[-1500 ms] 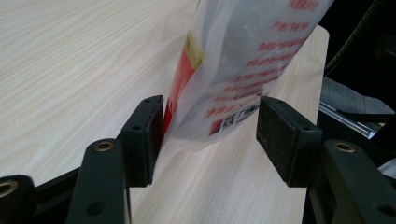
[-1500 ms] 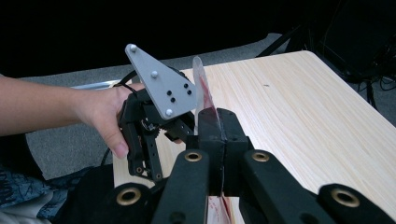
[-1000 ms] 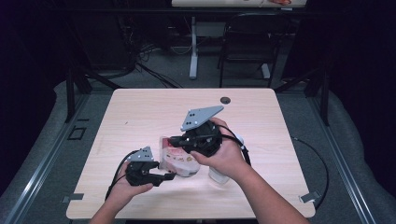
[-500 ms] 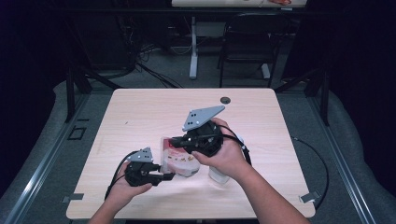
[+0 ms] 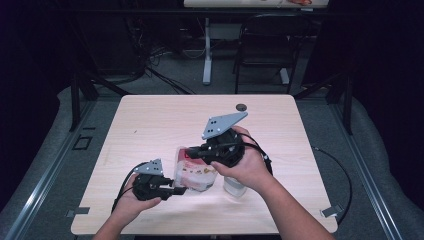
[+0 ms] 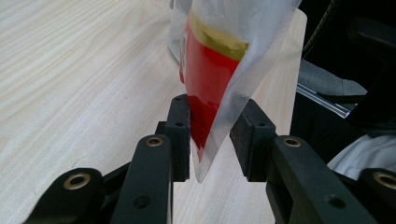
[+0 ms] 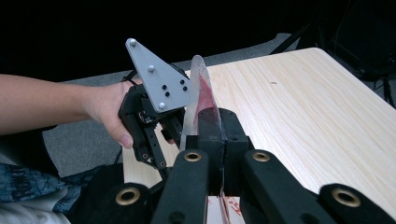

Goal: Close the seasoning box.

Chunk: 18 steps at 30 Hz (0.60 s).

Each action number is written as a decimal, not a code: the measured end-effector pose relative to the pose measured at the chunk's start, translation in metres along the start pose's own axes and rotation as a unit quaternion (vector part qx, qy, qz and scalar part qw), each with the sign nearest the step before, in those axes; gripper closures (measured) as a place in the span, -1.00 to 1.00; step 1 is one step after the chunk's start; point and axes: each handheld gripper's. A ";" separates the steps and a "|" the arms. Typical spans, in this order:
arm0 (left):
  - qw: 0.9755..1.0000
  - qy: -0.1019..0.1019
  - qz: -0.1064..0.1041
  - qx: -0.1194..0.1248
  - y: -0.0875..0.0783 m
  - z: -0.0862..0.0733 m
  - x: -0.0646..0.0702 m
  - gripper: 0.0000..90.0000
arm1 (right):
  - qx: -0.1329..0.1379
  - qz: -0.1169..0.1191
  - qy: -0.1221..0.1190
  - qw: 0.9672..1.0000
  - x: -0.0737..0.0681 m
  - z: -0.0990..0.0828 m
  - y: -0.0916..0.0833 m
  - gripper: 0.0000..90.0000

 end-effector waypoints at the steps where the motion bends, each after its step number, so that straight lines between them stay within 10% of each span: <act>1: 1.000 -0.001 0.000 0.000 0.000 0.000 0.000 0.55 | 0.000 0.001 0.002 1.000 0.001 0.000 0.000 1.00; 18: 1.000 -0.008 0.008 -0.017 -0.006 0.003 -0.002 0.60 | 0.007 -0.009 0.019 1.000 0.007 -0.013 -0.006 1.00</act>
Point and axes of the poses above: each handheld gripper's, and its own axes: y roughly forward along the jaws, z roughly out of its top, x roughly to its right, and after that the axes turned 6 degrees about z, right-handed
